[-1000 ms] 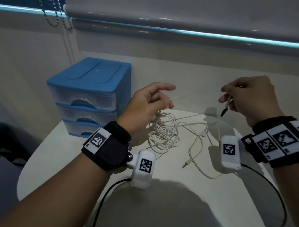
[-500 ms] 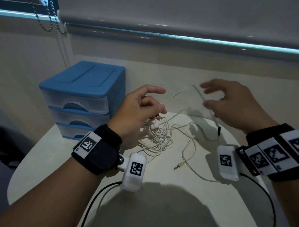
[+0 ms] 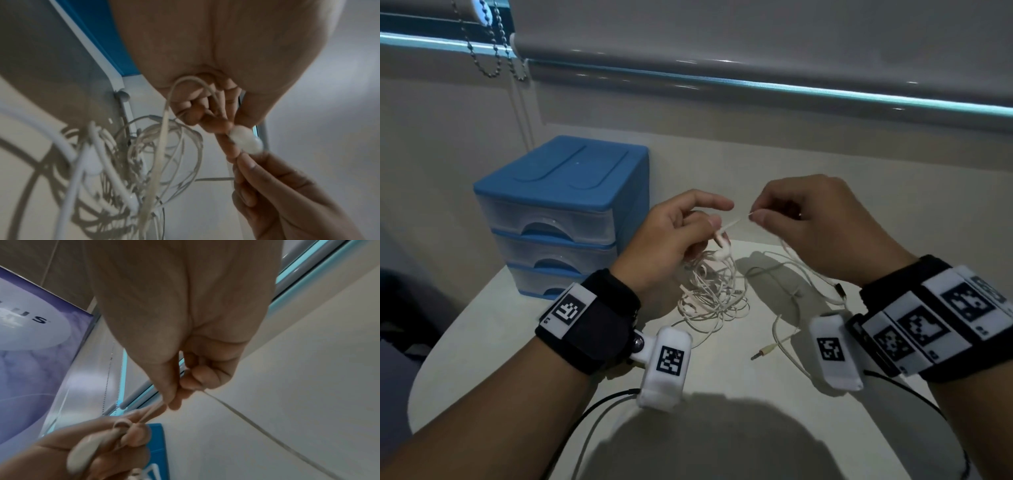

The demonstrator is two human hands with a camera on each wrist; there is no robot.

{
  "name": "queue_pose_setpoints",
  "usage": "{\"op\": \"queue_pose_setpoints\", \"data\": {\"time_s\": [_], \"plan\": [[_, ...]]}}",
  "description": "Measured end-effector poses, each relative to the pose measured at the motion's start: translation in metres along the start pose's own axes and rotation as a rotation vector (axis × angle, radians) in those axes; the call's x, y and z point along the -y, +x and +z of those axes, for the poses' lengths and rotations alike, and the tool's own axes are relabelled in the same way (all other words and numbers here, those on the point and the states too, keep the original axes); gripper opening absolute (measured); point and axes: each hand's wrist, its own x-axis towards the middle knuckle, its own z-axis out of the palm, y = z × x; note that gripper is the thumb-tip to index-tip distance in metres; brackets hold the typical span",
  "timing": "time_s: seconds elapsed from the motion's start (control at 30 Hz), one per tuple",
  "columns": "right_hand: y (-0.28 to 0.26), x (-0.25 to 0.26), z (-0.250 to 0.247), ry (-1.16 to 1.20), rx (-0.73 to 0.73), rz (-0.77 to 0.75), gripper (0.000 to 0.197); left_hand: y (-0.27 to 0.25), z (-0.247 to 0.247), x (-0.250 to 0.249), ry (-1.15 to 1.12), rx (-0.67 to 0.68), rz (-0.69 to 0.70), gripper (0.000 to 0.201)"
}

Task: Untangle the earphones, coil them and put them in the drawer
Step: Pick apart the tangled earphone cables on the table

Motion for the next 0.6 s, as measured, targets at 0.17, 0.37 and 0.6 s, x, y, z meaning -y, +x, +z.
{"op": "queue_pose_setpoints", "data": {"time_s": [0.17,0.37,0.6], "plan": [[-0.009,-0.009,-0.007,0.066,-0.098,0.036,0.01,0.0,0.0,-0.001,-0.021,-0.047,-0.013,0.03],[-0.012,-0.013,-0.005,0.2,-0.15,0.122,0.016,-0.002,0.004,0.001,0.055,-0.072,0.016,0.017],[-0.012,-0.005,0.0,0.317,0.036,0.155,0.01,-0.005,0.004,-0.003,0.107,0.025,0.032,0.018]]}}
